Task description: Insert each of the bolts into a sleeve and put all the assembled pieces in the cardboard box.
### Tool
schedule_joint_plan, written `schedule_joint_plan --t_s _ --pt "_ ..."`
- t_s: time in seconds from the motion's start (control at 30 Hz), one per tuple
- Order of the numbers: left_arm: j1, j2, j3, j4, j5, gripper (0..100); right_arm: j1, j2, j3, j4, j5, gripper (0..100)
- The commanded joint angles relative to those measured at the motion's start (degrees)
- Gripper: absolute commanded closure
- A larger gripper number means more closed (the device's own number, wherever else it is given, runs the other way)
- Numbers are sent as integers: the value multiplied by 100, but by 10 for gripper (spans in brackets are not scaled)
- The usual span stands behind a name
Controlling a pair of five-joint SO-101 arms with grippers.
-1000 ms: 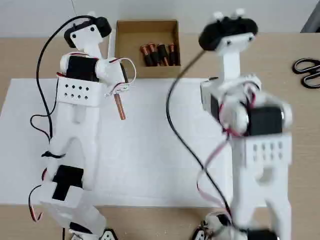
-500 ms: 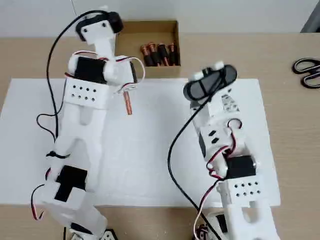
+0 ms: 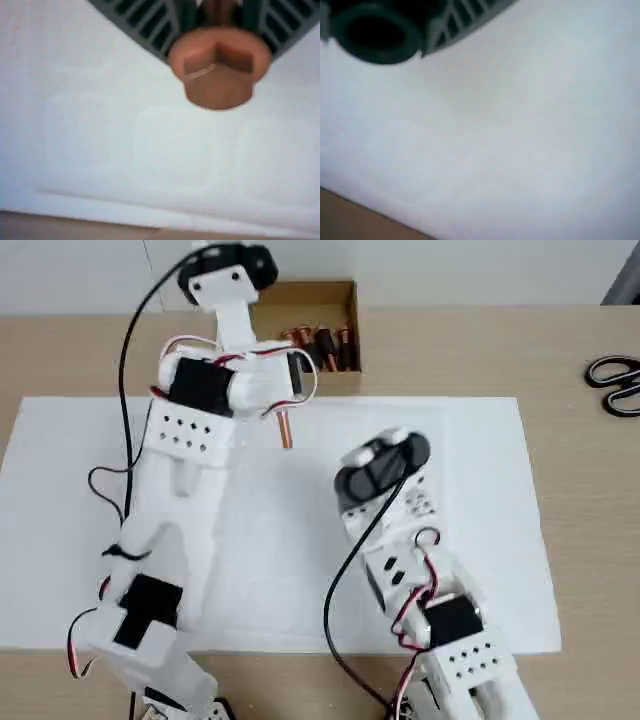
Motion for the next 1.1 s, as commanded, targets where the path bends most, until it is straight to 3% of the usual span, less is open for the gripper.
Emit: schedule_joint_plan --t_s 0.0,0.27,0.47,0.7,0.83,0.93,1.07 --pt "35 -809 -453 -211 -9 994 -171 -347 53 -84 -105 995" --pt "88 -1802 -321 -378 -369 994 -171 -259 237 -84 -457 995" --pt "105 -2075 171 -440 325 994 -171 -259 519 -136 -492 995" --pt "88 -3314 303 -413 -70 994 -189 -268 527 -136 -510 995" --pt "79 -3807 1130 -448 -88 994 -198 -277 563 -145 -914 995" --pt "79 -3974 2158 -976 -88 994 -198 -303 730 -312 -1345 994" --pt "88 -3921 3741 -2409 -88 994 -198 -303 1002 -822 -1521 994"
